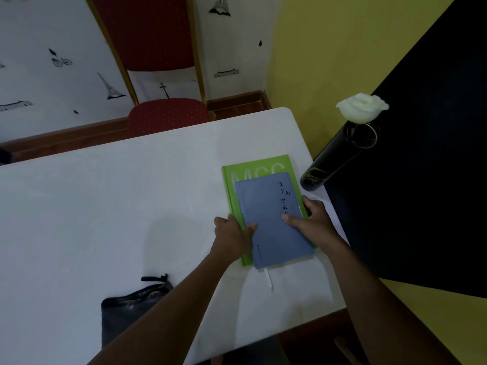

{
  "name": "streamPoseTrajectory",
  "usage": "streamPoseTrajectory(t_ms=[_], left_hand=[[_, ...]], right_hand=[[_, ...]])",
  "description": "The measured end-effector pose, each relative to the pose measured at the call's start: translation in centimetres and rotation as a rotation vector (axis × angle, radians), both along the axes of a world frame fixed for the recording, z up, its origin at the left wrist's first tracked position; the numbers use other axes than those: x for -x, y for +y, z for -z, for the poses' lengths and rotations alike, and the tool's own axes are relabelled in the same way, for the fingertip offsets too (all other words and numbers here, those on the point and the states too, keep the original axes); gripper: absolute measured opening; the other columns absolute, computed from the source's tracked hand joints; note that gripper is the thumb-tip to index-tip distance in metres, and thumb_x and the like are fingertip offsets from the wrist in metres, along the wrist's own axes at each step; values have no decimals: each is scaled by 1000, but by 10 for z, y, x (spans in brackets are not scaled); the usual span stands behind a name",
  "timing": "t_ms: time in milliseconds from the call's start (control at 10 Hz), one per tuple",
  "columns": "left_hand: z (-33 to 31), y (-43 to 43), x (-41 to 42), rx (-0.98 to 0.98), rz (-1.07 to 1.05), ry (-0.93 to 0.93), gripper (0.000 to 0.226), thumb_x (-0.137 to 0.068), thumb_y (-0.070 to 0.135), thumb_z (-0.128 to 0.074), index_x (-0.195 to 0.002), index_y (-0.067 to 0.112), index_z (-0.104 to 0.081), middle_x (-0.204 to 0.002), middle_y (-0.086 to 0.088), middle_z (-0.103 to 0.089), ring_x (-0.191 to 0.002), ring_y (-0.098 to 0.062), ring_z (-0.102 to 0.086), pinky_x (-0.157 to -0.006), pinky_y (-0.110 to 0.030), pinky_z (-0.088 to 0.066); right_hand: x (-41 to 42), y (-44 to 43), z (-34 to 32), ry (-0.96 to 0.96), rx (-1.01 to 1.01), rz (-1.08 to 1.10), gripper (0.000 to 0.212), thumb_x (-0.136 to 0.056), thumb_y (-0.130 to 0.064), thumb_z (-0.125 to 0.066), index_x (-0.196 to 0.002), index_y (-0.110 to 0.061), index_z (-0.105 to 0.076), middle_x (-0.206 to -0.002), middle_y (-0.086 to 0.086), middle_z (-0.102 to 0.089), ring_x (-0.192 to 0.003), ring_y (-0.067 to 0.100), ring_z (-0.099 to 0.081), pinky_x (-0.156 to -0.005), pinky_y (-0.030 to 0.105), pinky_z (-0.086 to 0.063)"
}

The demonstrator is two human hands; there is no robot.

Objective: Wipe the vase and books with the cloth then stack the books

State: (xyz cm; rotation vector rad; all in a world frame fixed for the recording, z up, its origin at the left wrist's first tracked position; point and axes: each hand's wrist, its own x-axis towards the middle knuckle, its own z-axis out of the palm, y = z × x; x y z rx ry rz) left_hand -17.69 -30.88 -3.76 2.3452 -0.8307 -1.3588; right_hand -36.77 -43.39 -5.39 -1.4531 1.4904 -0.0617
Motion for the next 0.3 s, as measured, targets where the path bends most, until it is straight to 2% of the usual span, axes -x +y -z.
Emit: streamPoseTrajectory(t_ms=[100,200,300], left_hand=[[-2,0,-2,-22,7,19,56,-96,54,-56,-122,4,-49,-126,-13,-34,-120,-34,-51,-103,-49,-50],[-9,2,-6,9,48,-12,58,-97,54,-52,-129,6,-44,-131,-16,-38,-125,-37,-47,-106,-50,-46],[-28,4,-13,206,63,-108,56,-100,47,-50,-141,10,-40,-131,-18,-48,-123,-37,-48,-101,-48,-45]], right_hand=[[-7,4,-8,121,2,-15,91,-65,-62,-74,-147,-30,-48,-147,-2,-39,-140,26,-37,-111,52,-45],[-28,18,-27,166,198,35,51,-70,-42,-66,-119,-31,-60,-130,3,-55,-131,32,-39,-106,52,-45],[-51,38,-39,122,370,57,59,-80,-20,-66,-138,-21,-54,-141,6,-50,-140,30,-36,-119,49,-29]])
